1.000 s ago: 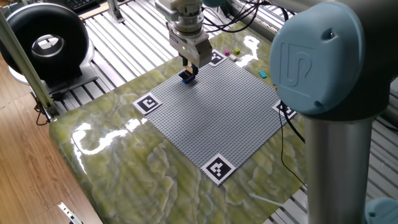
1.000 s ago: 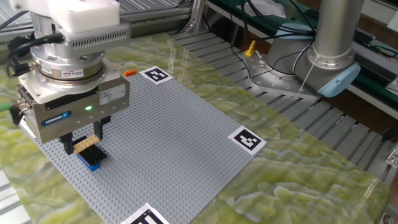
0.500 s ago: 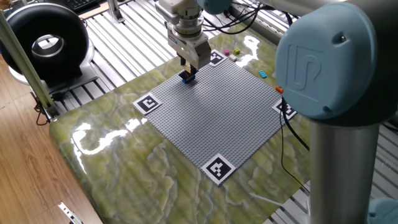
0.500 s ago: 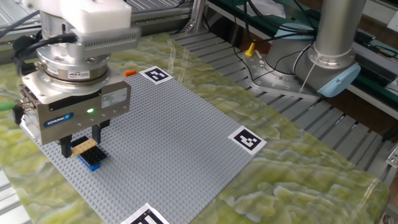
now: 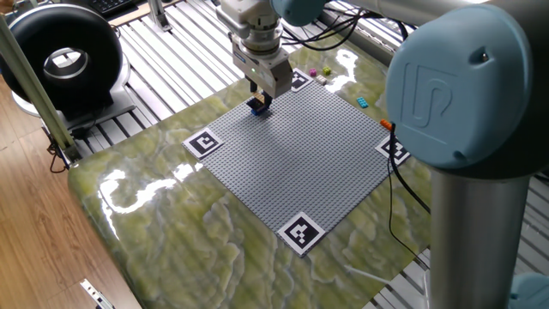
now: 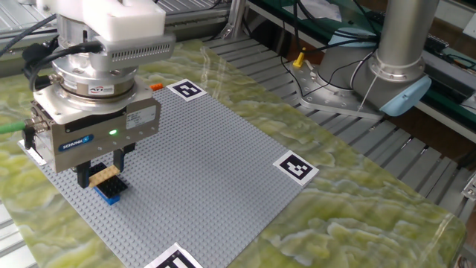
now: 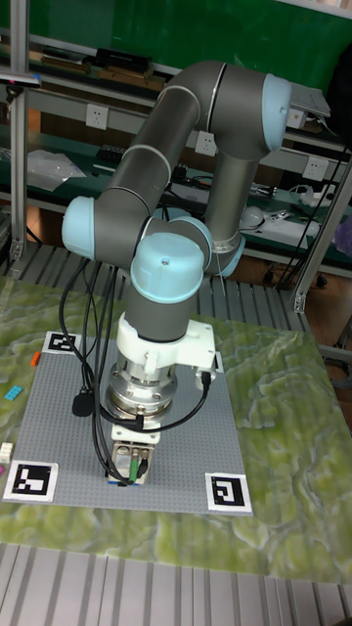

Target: Stack small Lego blocks one on top of the other

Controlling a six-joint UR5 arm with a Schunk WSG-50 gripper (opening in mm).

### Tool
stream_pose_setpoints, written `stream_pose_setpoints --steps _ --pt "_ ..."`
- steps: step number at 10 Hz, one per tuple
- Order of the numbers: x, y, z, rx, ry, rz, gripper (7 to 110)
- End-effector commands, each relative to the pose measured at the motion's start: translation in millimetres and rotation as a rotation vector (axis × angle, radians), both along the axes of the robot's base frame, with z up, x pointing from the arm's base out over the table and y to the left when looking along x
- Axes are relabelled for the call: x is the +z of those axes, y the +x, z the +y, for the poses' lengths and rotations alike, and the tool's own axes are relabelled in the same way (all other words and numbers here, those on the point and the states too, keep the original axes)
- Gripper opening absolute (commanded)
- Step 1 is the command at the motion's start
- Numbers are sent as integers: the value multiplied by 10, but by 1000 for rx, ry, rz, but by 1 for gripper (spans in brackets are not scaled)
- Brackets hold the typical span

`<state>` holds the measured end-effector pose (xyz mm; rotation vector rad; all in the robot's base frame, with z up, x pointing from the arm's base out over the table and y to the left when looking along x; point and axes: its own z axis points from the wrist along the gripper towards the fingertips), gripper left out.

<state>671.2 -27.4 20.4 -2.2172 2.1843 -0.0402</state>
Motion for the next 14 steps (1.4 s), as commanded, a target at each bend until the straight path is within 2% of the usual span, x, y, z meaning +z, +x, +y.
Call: stream_pose_setpoints --steps 1,6,14 --pt "3 4 37 -14 21 -5 7" --pt "-67 64 26 -25 20 -14 7" --pt "-33 41 5 -30 11 -11 7"
